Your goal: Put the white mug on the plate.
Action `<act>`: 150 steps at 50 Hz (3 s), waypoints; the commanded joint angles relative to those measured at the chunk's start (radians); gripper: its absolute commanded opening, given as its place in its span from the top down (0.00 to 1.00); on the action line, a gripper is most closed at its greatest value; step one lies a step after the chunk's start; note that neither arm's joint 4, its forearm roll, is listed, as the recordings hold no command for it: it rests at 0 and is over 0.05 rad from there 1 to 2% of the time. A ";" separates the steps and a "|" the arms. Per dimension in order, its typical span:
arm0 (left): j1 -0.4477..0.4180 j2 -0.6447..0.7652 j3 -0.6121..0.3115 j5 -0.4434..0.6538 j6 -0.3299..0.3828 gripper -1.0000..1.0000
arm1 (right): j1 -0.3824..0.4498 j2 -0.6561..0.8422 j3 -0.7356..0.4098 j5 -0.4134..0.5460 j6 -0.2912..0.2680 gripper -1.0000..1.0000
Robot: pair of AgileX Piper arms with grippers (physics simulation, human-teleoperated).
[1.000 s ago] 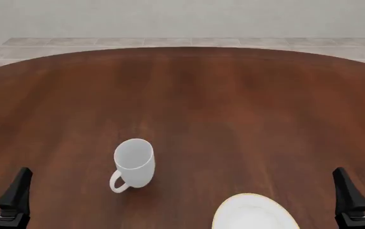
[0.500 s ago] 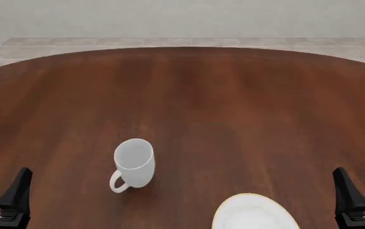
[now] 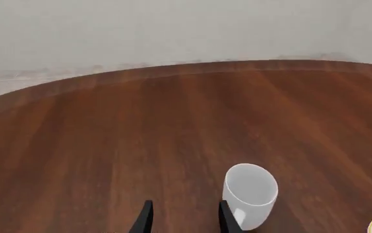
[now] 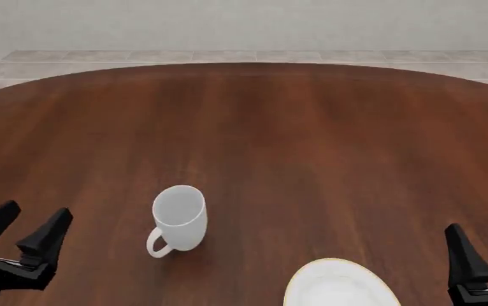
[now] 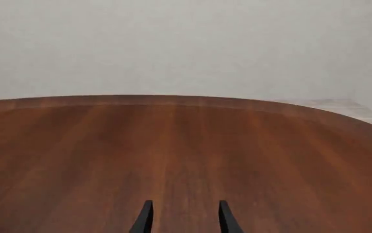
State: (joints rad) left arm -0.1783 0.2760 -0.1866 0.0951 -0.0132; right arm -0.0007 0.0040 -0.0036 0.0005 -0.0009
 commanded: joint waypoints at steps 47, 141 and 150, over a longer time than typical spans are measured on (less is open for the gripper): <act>-0.338 0.382 -0.320 0.492 -0.090 0.00 | 0.000 0.000 0.000 -0.001 0.000 0.00; -0.302 0.860 -0.157 -0.013 -0.091 0.00 | 0.000 0.000 0.000 -0.001 0.001 0.00; -0.283 0.904 -0.157 -0.045 -0.072 0.00 | 0.000 0.001 0.000 -0.001 0.001 0.00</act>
State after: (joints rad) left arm -0.4717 1.1349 -0.3461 0.0860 -0.0978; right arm -0.0007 0.0037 -0.0037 0.0008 -0.0009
